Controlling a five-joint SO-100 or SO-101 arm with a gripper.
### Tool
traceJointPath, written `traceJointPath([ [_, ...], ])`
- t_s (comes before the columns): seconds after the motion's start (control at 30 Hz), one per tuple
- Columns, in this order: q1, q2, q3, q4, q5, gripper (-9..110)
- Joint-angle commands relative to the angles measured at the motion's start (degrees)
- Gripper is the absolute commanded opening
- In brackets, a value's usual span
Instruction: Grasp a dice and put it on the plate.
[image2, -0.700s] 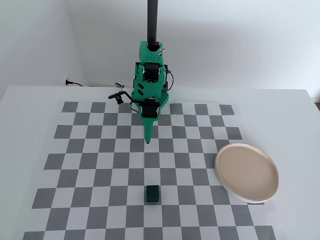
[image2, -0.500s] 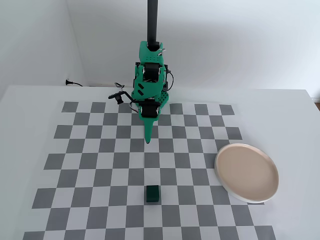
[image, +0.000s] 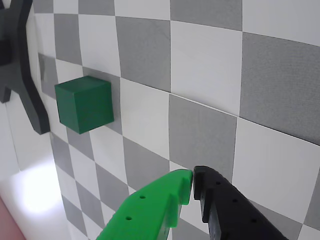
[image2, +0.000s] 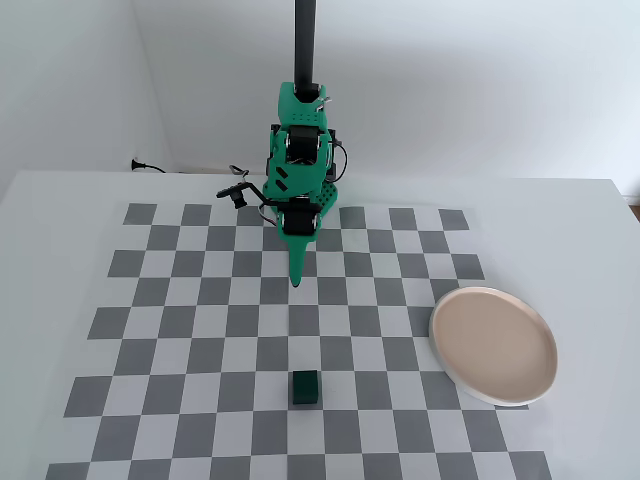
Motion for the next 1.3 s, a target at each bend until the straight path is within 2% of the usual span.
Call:
traceJointPath([
  [0.0,0.0,1.0,-1.1,-1.1,-1.8,-4],
  [0.17,1.0,1.0,-1.1,-5.5,-8.2,-4],
  [0.37,1.1,0.9,-1.9,-4.6,-17.8,-4],
  [0.57,1.4,0.8,-2.1,-5.4,-33.9,-4],
  [0.93,5.0,0.6,-2.7,-3.7,-46.4,-4],
  [1.07,4.4,0.6,-2.1,-5.4,-54.6,-4],
  [1.27,0.0,0.8,-1.8,-2.5,-73.0,-4],
])
